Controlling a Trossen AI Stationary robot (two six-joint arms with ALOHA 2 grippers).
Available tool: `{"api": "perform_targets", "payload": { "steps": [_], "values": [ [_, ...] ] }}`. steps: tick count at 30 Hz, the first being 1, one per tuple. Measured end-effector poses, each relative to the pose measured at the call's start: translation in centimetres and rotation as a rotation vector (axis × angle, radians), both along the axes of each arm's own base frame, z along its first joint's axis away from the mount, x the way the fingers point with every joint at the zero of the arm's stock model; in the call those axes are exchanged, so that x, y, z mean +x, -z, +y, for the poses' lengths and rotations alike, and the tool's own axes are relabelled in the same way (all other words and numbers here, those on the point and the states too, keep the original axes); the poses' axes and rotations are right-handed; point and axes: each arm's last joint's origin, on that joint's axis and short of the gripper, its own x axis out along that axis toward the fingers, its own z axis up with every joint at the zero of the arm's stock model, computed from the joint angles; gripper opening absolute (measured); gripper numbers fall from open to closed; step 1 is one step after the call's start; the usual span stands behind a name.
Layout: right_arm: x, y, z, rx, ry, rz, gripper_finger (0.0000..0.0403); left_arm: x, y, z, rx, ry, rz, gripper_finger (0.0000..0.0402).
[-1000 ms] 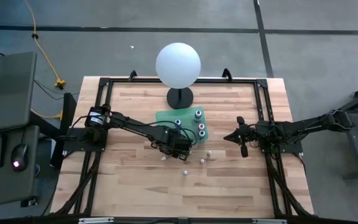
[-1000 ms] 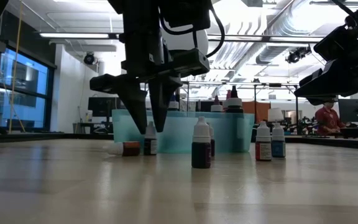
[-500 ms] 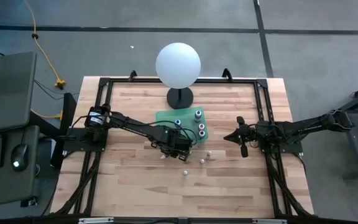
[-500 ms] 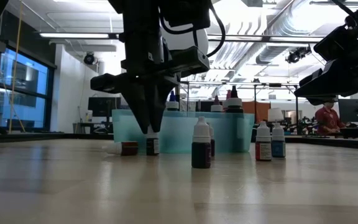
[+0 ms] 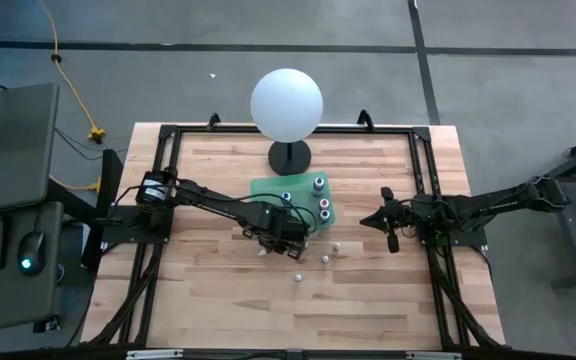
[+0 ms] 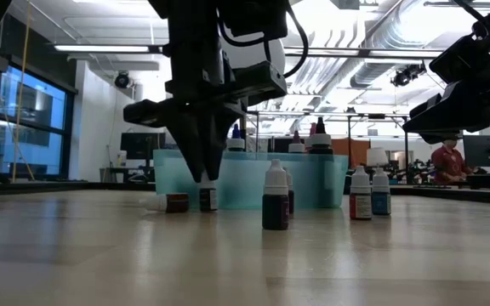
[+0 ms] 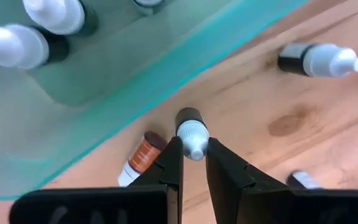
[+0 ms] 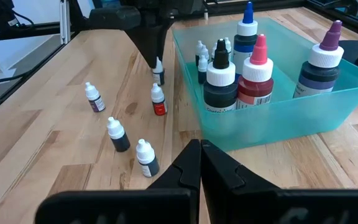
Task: Pick & Place food coloring
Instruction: Put the small black food coloring bottle into the bin
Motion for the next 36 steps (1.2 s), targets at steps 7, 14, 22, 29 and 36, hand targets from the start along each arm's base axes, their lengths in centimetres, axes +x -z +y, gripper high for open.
{"api": "perform_targets", "payload": {
  "steps": [7, 14, 22, 29, 36],
  "values": [
    [0.0, 0.0, 0.0, 0.0, 0.0, 0.0, 0.0002, -0.4, -1.5, -0.1, -0.046, 0.01, -0.031, 0.0038],
    [0.0, 0.0, 0.0, 0.0, 0.0, 0.0, 0.0002, -1.3, -4.3, 0.1, -0.065, 0.014, -0.105, 0.0038],
    [0.0, 0.0, 0.0, 0.0, 0.0, 0.0, 0.0003, -2.8, -7.8, 0.2, -0.124, 0.077, -0.192, 0.0037],
    [0.0, 0.0, 0.0, 0.0, 0.0, -0.001, 0.0002, -5.0, -10.6, 1.0, -0.109, 0.099, -0.21, 0.0037],
    [0.0, 0.0, 0.0, 0.0, 0.0, 0.0, 0.0002, -7.2, -12.0, 4.6, -0.065, 0.118, -0.139, 0.0037]
  ]
}}
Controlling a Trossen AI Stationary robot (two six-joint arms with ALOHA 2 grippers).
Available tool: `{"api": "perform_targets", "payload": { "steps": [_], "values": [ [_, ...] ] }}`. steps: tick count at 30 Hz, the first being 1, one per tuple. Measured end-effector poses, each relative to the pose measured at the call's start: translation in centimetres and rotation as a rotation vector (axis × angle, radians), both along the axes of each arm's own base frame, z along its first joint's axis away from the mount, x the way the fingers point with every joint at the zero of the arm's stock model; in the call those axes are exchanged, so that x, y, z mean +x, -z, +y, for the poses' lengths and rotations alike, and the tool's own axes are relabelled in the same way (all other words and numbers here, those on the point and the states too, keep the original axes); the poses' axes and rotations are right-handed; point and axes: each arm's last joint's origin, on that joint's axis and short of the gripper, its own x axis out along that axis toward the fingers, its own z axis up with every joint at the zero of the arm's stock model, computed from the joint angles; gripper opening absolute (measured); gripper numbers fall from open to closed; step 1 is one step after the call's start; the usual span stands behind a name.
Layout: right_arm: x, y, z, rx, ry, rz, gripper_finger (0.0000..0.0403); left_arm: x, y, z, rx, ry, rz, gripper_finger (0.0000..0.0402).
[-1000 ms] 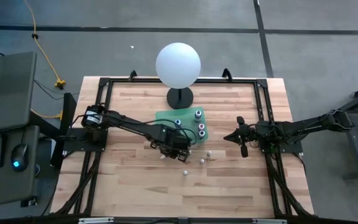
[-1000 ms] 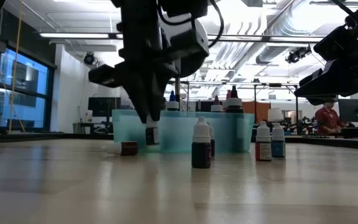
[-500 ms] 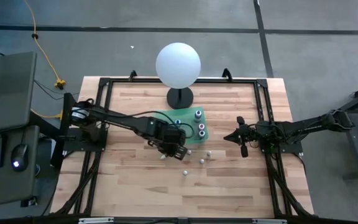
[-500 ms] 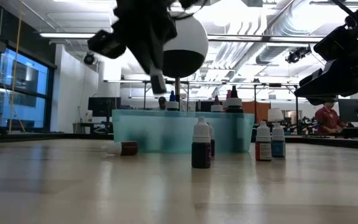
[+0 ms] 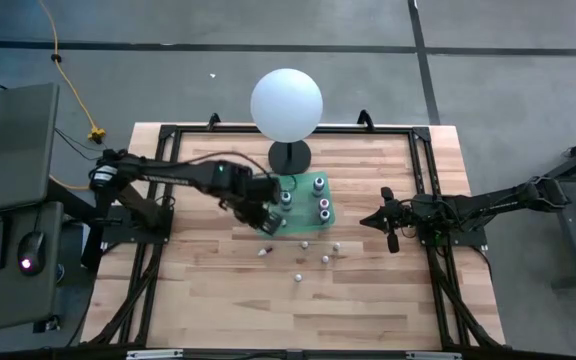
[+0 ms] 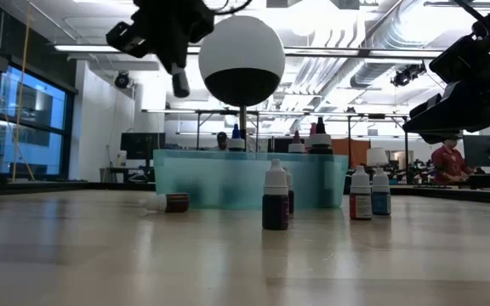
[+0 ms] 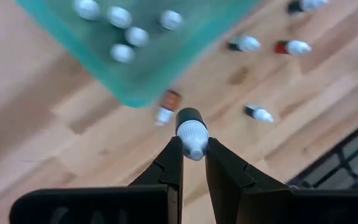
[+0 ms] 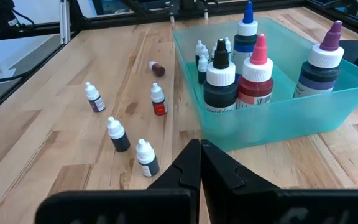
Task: Pick & Place food coloring
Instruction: Put the small black food coloring bottle into the bin
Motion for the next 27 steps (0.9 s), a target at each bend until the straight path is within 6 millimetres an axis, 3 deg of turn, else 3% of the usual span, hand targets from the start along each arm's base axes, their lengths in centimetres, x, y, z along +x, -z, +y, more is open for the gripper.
{"api": "perform_targets", "payload": {
  "steps": [7, 14, 21, 27],
  "values": [
    [0.0, 0.0, 0.0, 0.0, -0.001, 0.0, 0.0002, -1.2, -0.9, 3.8, 0.022, 0.066, 0.06, 0.0037],
    [0.0, 0.0, 0.0, 0.0, 0.0, 0.0, 0.0003, -1.4, -2.1, 6.2, 0.253, 0.315, 0.044, 0.0037],
    [0.0, 0.0, 0.0, 0.0, 0.0, 0.0, 0.0002, -1.2, -0.8, 6.9, 0.47, 0.72, 0.073, 0.0037],
    [0.0, 0.0, 0.0, 0.0, 0.0, 0.0, 0.0002, -0.4, 1.1, 7.0, 0.546, 0.862, 0.02, 0.0037]
  ]
}}
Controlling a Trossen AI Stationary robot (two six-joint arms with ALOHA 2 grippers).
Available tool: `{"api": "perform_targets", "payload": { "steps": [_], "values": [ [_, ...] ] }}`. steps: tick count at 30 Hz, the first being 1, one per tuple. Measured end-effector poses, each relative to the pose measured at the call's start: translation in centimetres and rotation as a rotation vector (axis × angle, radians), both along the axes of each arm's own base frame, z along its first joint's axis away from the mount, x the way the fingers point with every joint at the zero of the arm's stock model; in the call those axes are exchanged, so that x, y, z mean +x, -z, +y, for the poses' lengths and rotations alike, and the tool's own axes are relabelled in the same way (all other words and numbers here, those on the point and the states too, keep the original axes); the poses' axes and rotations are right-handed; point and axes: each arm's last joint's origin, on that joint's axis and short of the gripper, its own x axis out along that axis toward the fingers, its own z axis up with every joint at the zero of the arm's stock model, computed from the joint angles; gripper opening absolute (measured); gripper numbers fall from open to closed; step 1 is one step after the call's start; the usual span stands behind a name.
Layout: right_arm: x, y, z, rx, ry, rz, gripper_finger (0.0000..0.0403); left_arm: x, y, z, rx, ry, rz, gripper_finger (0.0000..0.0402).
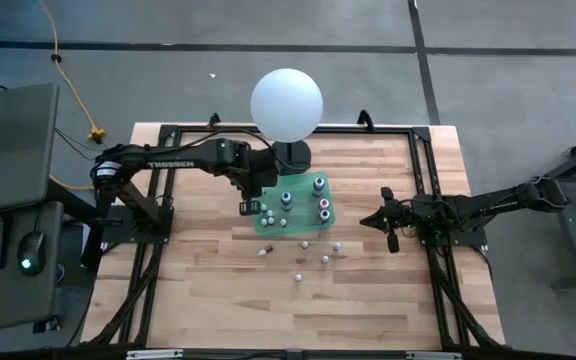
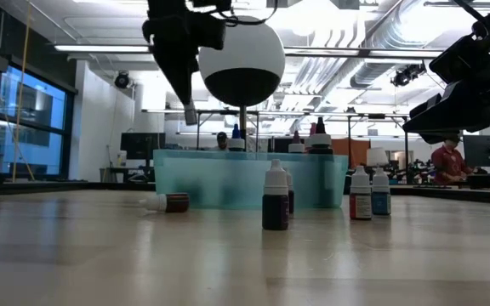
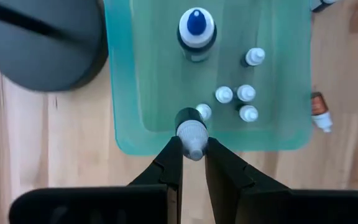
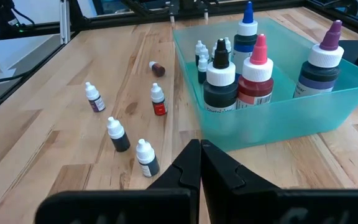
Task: Pick & Place food coloring
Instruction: Put the small black food coloring bottle into the bin
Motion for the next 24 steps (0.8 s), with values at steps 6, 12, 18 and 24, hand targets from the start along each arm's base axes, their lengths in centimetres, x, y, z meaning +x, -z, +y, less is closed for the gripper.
{"api": "perform_targets", "payload": {
  "steps": [6, 12, 18, 24],
  "values": [
    [0.0, 0.0, 0.0, 0.0, 0.0, 0.0, 0.0002, -0.2, 2.8, 1.5, -0.029, 0.011, -0.005, 0.0037],
    [0.0, 0.0, 0.0, 0.0, 0.0, 0.0, 0.0002, -1.3, 4.8, 4.3, -0.096, -0.049, 0.012, 0.0037],
    [0.0, 0.0, 0.0, 0.0, 0.0, 0.0, 0.0002, -1.6, 5.0, 5.8, -0.154, -0.044, -0.023, 0.0037],
    [0.0, 0.0, 0.0, 0.0, 0.0, 0.0, 0.0002, -0.7, 6.2, 5.5, -0.173, -0.008, 0.007, 0.0037]
  ]
}}
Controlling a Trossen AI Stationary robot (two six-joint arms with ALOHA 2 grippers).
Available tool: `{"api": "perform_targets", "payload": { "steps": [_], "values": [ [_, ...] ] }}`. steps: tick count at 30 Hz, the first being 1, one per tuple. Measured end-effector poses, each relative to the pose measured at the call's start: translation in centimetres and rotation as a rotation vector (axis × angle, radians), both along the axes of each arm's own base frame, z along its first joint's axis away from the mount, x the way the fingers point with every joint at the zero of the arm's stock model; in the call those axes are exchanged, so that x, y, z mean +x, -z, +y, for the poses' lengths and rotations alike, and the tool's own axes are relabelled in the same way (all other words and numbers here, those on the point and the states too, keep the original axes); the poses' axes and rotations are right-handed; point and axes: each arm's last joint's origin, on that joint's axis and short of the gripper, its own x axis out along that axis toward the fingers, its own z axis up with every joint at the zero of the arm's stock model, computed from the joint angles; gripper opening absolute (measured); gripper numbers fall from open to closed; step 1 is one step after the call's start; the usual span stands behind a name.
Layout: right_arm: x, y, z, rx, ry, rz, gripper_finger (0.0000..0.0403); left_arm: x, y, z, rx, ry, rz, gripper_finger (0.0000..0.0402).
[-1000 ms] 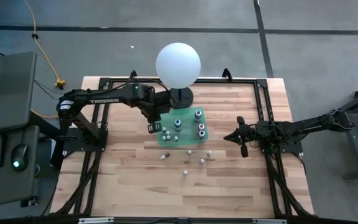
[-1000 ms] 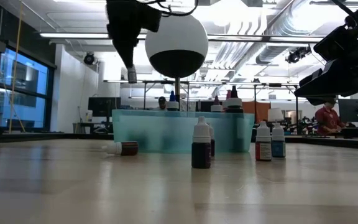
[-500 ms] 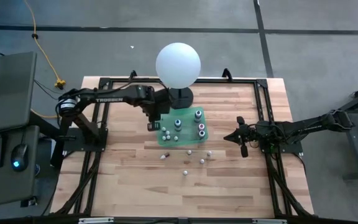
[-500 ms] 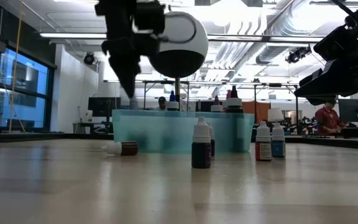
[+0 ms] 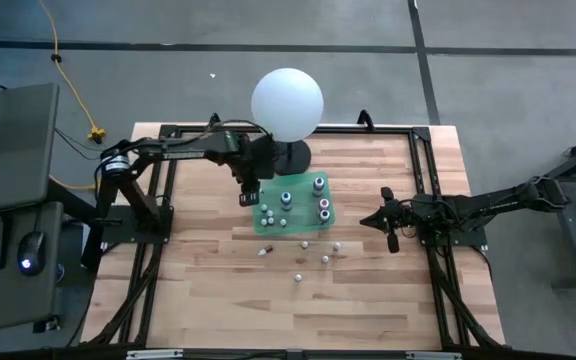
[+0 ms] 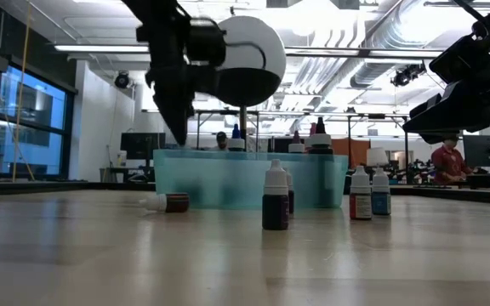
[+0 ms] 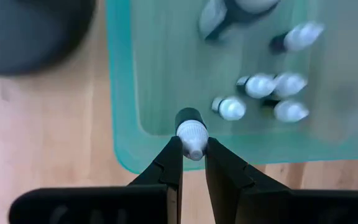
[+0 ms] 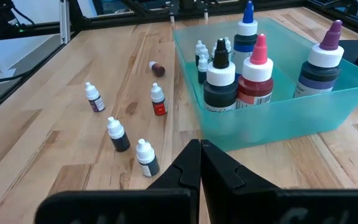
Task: Pick & Place food coloring
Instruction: Put the small black food coloring bottle into the bin
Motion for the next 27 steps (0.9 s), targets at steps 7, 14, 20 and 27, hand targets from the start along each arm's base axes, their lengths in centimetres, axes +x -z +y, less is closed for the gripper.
{"api": "perform_targets", "payload": {
  "steps": [7, 14, 20, 27],
  "values": [
    [0.0, 0.0, 0.0, 0.0, 0.0, 0.0, 0.0003, 0.8, 1.8, -0.2, 0.019, 0.008, 0.074, 0.0037],
    [0.0, 0.0, 0.0, 0.0, 0.0, 0.0, 0.0002, 1.2, 2.5, -0.1, 0.007, 0.003, 0.07, 0.0037],
    [0.0, 0.0, 0.0, 0.0, 0.0, 0.0, 0.0002, 1.5, 2.8, 0.0, 0.013, 0.002, 0.065, 0.0037],
    [0.0, 0.0, 0.0, 0.0, 0.0, 0.0, 0.0002, 1.8, 3.2, -0.3, 0.001, 0.014, 0.073, 0.0037]
  ]
}}
